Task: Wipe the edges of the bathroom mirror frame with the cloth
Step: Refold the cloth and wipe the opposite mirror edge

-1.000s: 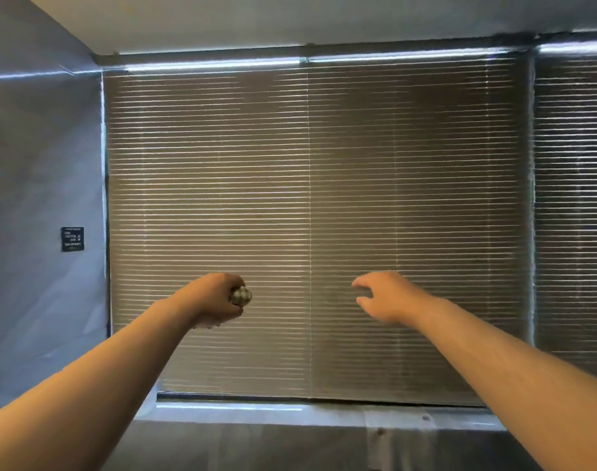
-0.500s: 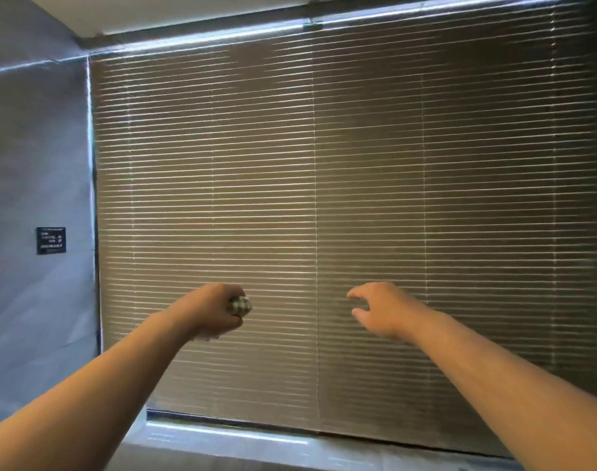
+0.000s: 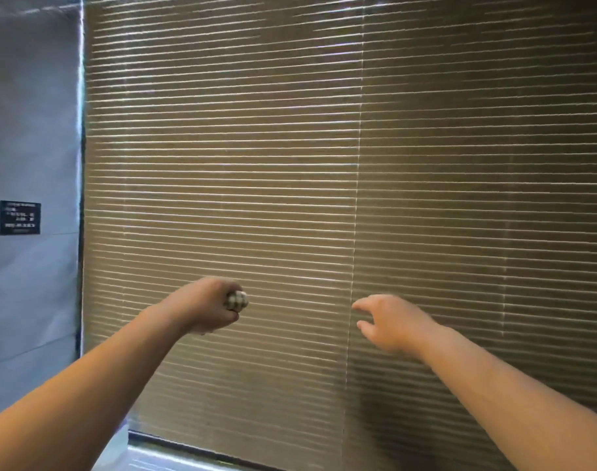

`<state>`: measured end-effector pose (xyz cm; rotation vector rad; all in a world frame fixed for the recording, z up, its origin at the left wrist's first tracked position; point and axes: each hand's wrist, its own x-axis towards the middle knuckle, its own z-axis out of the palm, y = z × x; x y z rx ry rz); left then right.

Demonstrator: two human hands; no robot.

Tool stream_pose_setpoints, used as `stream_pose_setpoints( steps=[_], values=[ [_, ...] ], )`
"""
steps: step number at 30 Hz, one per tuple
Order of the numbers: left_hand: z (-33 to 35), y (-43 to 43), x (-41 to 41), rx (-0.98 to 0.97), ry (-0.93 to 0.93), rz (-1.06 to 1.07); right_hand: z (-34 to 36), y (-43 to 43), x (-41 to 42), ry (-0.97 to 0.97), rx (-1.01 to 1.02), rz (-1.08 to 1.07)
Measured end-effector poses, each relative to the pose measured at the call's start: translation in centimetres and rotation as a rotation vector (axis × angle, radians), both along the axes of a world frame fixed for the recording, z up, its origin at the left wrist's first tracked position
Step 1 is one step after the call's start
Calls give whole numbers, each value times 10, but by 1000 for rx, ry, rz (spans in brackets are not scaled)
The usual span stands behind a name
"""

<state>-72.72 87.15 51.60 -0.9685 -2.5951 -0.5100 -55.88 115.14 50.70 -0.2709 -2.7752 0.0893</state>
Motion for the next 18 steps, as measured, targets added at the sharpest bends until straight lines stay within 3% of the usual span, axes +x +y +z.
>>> stream_pose_setpoints(
  steps=[6, 14, 18],
  values=[
    [-23, -3, -74, 29, 15, -40, -22, 2, -76, -20, 3, 56],
    [-56, -18, -114, 79, 31, -91, -44, -27, -157, 29, -54, 258],
    [-78, -35, -131, 192, -83, -56, -63, -38, -196, 87, -183, 361]
  ],
)
